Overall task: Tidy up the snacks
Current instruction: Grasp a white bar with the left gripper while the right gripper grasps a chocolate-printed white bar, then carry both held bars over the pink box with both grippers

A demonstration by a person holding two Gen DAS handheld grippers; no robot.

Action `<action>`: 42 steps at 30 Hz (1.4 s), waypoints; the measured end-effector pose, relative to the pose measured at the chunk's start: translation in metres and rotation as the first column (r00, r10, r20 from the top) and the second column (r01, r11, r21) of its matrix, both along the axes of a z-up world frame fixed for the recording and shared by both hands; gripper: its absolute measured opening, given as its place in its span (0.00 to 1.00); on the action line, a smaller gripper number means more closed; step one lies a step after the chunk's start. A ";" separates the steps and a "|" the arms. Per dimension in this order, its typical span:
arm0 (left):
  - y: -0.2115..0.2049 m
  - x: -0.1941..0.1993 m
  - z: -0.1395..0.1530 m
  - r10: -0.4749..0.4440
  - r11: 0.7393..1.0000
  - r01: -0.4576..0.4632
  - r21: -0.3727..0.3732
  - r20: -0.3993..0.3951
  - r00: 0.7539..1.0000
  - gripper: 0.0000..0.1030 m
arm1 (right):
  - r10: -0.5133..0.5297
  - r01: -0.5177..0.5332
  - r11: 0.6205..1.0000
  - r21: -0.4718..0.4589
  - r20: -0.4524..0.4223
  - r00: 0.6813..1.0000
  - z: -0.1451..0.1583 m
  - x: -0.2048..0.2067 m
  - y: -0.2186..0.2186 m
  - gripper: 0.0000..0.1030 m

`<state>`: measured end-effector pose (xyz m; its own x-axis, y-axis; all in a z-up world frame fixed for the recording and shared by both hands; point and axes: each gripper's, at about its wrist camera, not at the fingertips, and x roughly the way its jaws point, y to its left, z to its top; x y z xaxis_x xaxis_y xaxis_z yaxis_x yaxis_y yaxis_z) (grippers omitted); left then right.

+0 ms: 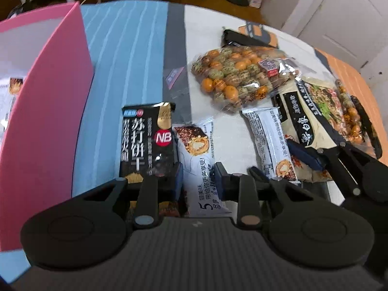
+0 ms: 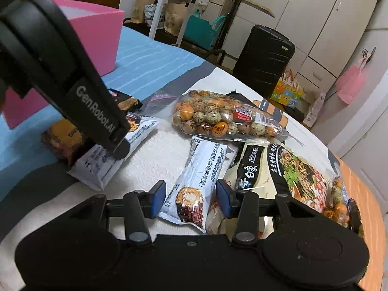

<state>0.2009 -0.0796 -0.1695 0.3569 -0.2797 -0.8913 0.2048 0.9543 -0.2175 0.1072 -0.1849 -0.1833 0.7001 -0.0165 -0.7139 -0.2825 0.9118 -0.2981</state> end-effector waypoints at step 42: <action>0.039 -0.055 0.046 -0.019 1.000 0.020 0.002 -0.046 0.999 0.23 | -0.091 0.177 0.905 0.387 -0.229 0.969 0.058 -0.042 -0.011 0.30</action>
<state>0.1461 -0.0410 -0.1239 0.3100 -0.2839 -0.9074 0.2133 0.9508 -0.2246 0.0651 -0.1961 -0.1255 0.5527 0.2182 -0.8043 -0.1638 0.9747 0.1518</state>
